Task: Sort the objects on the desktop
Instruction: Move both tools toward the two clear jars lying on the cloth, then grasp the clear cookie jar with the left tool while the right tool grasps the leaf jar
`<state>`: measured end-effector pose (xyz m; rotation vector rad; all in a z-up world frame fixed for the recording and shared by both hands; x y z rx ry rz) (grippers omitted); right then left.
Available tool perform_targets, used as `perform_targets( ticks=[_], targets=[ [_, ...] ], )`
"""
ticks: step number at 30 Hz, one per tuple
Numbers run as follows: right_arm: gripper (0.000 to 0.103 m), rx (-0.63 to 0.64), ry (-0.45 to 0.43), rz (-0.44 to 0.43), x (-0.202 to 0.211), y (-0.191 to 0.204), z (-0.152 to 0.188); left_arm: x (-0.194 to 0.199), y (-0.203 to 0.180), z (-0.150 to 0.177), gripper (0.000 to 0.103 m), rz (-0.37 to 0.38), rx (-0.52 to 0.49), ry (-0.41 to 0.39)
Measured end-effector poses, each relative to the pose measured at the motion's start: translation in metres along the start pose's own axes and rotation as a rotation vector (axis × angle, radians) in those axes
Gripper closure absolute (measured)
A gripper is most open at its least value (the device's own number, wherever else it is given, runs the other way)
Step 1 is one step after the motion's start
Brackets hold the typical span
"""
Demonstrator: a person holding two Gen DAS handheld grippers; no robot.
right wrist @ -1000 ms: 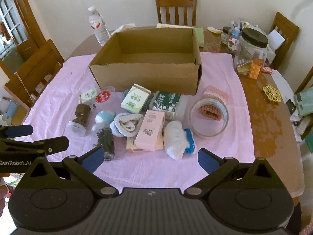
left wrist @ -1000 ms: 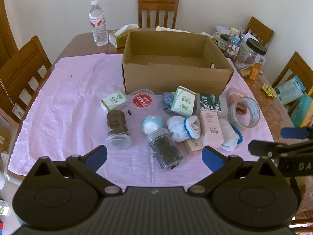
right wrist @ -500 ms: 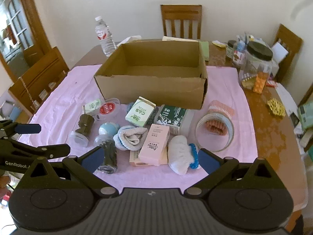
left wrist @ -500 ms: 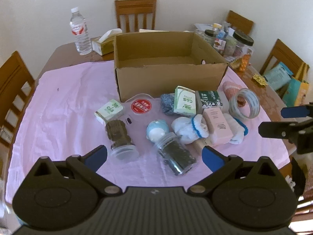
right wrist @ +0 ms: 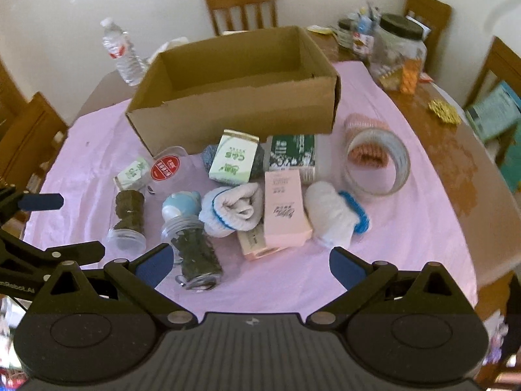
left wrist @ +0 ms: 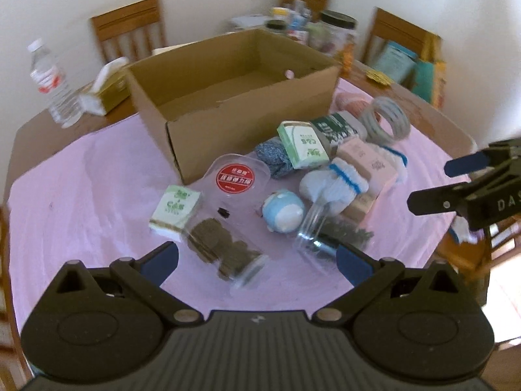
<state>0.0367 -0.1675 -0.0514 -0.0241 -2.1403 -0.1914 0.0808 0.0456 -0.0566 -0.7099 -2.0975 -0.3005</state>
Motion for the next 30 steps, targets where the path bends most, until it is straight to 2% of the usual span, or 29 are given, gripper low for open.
perform_targets(
  ticks=[7, 15, 20, 24, 30],
  targets=[
    [0.000, -0.091, 0.031, 0.044, -0.019, 0.027, 0.012, -0.024, 0.023, 0.003, 0.001, 0.114, -0.232, 0.043],
    [0.000, -0.176, 0.062, 0.077, -0.030, 0.044, 0.026, -0.052, 0.037, -0.005, 0.001, 0.207, -0.408, 0.063],
    [0.000, -0.208, 0.060, 0.092, -0.032, 0.050, 0.026, -0.067, 0.040, -0.006, 0.001, 0.272, -0.475, 0.092],
    [0.000, -0.224, 0.057, 0.115, -0.036, 0.053, 0.022, -0.079, 0.040, -0.005, 0.001, 0.305, -0.491, 0.112],
    [0.000, -0.256, 0.057, 0.141, -0.045, 0.053, 0.015, -0.087, 0.038, 0.001, 0.001, 0.323, -0.528, 0.117]
  ],
)
Point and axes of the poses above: each gripper's, at about its wrist camera, not at the fingertips, and x roughly against the way its jaws point, y to its left, z to its underside, the point moved 2 cm from there along -x, roughly the way its jaws point, and after that the axes turned 2 degrees about z, right-handed, at the moved point
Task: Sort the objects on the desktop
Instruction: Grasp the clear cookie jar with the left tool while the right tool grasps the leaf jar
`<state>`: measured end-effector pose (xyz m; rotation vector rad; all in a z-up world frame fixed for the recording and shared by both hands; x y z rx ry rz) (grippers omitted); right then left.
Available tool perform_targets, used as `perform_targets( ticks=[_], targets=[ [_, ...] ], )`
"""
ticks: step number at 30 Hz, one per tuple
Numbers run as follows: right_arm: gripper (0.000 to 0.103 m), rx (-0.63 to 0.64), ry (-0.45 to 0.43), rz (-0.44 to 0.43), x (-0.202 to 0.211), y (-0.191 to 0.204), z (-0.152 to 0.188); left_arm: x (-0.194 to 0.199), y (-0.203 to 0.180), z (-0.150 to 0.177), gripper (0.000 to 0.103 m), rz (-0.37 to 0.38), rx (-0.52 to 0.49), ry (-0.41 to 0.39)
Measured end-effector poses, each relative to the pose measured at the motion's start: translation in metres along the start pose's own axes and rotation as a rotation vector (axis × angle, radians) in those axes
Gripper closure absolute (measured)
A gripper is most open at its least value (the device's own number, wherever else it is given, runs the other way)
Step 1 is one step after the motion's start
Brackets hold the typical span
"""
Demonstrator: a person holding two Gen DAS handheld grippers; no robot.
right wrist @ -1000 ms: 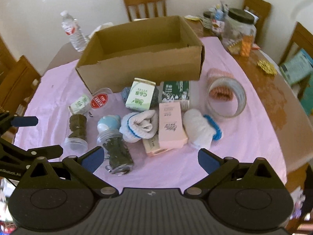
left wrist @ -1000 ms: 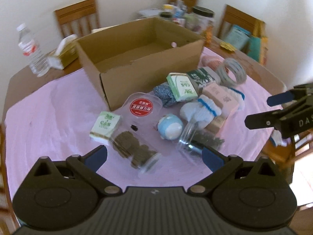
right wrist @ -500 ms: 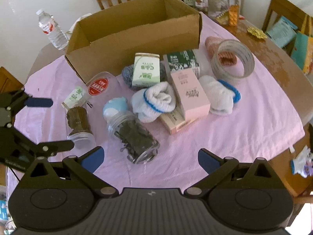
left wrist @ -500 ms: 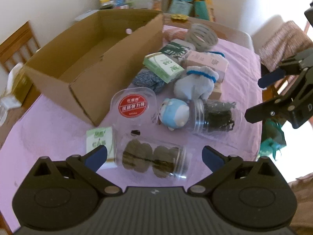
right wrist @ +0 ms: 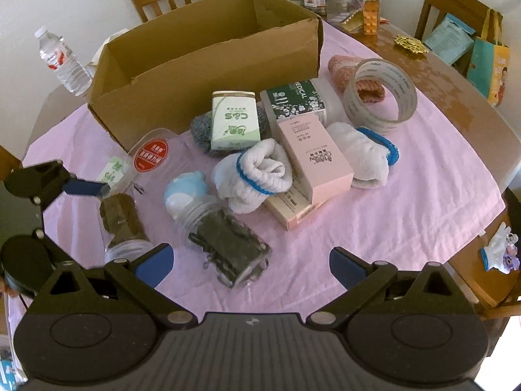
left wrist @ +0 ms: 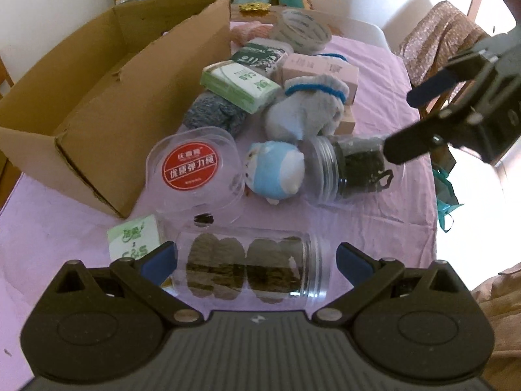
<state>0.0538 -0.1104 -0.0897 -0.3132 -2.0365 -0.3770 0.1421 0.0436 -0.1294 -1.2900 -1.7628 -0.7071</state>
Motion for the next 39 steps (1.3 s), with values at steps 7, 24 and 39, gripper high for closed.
perform_targets(
  ticks=[7, 24, 39],
  targets=[
    [0.000, -0.049, 0.005, 0.021, -0.016, 0.007, -0.009, 0.007, 0.007, 0.005, 0.010, 0.019, 0.018, -0.022],
    [0.000, -0.049, 0.025, 0.110, -0.039, 0.019, -0.003, 0.008, 0.009, 0.008, 0.010, 0.017, 0.052, -0.023],
    [0.000, -0.075, 0.064, 0.116, -0.042, 0.005, 0.015, 0.004, 0.005, 0.008, 0.009, -0.007, 0.047, -0.029]
  ],
)
Point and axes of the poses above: each gripper's, at about its wrist camera, not at the fingertips, and x roughly against the way its jaws point, y to its left, z to its underside, the point moved 2 cm from there along -x, roughly the way its jaws point, and after that the axes turned 2 degrees about z, right-handed, at the moved point
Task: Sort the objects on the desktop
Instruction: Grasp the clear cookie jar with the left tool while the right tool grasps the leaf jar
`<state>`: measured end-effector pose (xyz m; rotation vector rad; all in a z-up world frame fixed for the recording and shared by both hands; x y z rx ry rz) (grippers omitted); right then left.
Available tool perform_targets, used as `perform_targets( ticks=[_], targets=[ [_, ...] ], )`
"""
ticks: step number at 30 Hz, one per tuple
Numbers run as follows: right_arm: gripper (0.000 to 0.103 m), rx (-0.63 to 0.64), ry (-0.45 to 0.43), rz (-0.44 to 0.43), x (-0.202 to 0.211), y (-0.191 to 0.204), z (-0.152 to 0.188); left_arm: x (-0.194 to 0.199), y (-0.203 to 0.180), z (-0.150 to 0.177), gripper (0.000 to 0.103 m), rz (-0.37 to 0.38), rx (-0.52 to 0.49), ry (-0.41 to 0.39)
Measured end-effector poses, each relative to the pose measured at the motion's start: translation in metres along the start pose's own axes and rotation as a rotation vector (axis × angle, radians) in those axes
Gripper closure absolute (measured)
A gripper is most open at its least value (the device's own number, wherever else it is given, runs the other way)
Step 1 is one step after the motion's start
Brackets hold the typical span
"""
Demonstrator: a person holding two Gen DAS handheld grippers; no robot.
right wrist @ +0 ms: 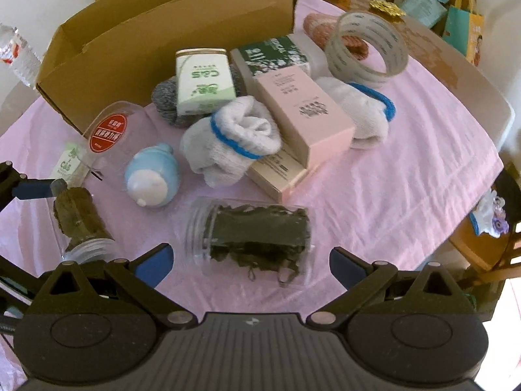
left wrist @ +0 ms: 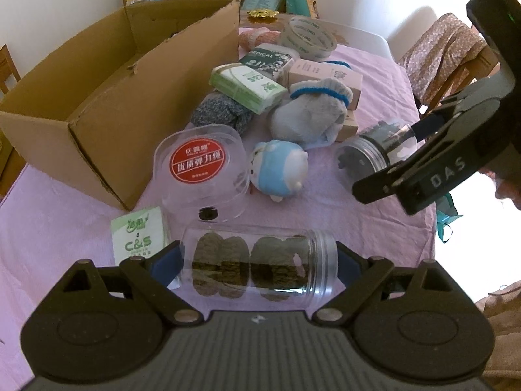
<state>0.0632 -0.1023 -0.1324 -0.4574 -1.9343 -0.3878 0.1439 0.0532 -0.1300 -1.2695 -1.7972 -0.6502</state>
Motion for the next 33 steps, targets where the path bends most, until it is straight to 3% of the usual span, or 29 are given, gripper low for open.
perform_targets(
  ticks=[10, 15, 33],
  targets=[
    [0.003, 0.053, -0.015, 0.025, -0.006, 0.009, -0.003, -0.004, 0.004, 0.002, 0.010, 0.018, 0.049, -0.008],
    [0.020, 0.081, -0.006, 0.030, -0.007, 0.006, -0.002, 0.002, 0.006, 0.000, 0.010, 0.024, 0.082, -0.022],
    [0.023, 0.260, 0.011, -0.091, 0.030, 0.003, -0.018, 0.043, -0.004, -0.011, 0.010, -0.035, 0.219, -0.044]
  ],
)
Point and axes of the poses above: each gripper's, at about its wrist camera, not at the fingertips, and x roughly against the way its jaws point, y to its left, z to its underside, the point moved 2 cm from there along -x, roughly the way its jaws point, and after that the axes turned 2 degrees about z, right-handed, at the moved point
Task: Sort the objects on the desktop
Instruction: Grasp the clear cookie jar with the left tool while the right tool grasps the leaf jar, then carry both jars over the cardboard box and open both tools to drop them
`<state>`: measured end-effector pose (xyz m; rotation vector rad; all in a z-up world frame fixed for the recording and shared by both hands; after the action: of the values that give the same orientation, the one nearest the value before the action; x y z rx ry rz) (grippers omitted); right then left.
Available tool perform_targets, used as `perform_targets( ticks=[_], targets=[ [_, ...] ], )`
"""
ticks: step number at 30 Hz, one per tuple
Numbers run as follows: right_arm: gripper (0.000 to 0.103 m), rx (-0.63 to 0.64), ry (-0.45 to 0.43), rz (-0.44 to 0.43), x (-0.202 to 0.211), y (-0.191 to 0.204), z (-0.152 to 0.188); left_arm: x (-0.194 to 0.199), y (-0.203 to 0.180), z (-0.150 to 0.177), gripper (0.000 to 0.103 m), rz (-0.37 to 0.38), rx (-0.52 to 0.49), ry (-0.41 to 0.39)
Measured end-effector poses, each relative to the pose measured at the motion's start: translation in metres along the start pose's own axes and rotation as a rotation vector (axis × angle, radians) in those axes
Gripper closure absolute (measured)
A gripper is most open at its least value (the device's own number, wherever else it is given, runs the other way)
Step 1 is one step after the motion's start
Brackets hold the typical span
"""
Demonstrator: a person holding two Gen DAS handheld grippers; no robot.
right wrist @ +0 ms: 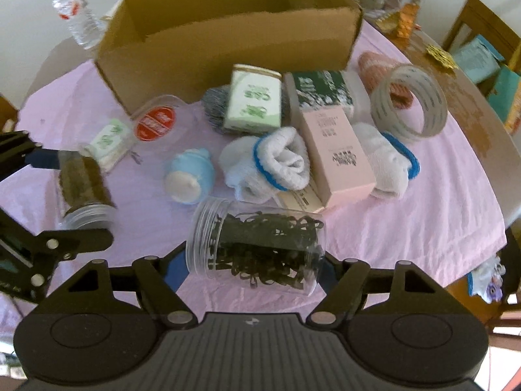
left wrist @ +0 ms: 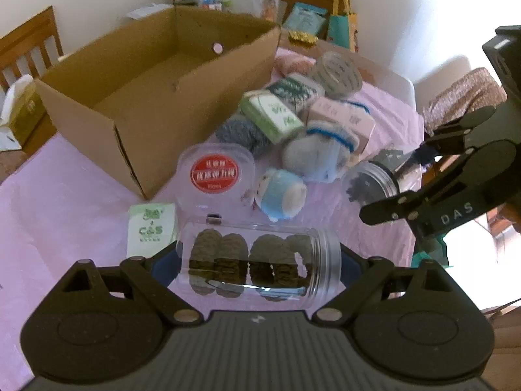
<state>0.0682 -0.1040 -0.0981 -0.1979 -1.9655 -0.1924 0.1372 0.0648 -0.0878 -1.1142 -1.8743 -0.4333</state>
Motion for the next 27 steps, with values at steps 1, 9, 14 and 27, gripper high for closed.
perform_targets(
  ticks=[1, 9, 14, 27],
  targets=[
    [0.023, 0.009, -0.001, -0.006, 0.004, 0.000, -0.002, 0.003, -0.001, -0.003, 0.010, -0.001, 0.007, -0.004],
    [0.023, 0.131, -0.064, -0.064, 0.035, 0.007, -0.030, 0.028, -0.003, -0.029, 0.010, -0.048, 0.051, -0.055],
    [0.023, 0.201, -0.114, -0.096, 0.045, 0.010, -0.056, 0.039, 0.005, -0.048, 0.010, -0.100, 0.087, -0.098],
    [0.023, 0.349, -0.199, -0.130, 0.042, 0.001, -0.144, 0.035, 0.036, -0.109, 0.010, -0.226, 0.167, -0.196]
  ],
)
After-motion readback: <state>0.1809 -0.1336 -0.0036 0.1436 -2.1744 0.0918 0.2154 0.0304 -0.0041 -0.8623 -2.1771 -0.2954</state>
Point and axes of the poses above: each gripper's, at about its wrist camera, not at the fingertips, and x roughly against the way its jaws point, y to its left, z to its underside, the point moved 2 cm from there along -x, roughly the way its jaws point, and after that the axes turned 2 degrees about z, right-handed, at the moved point
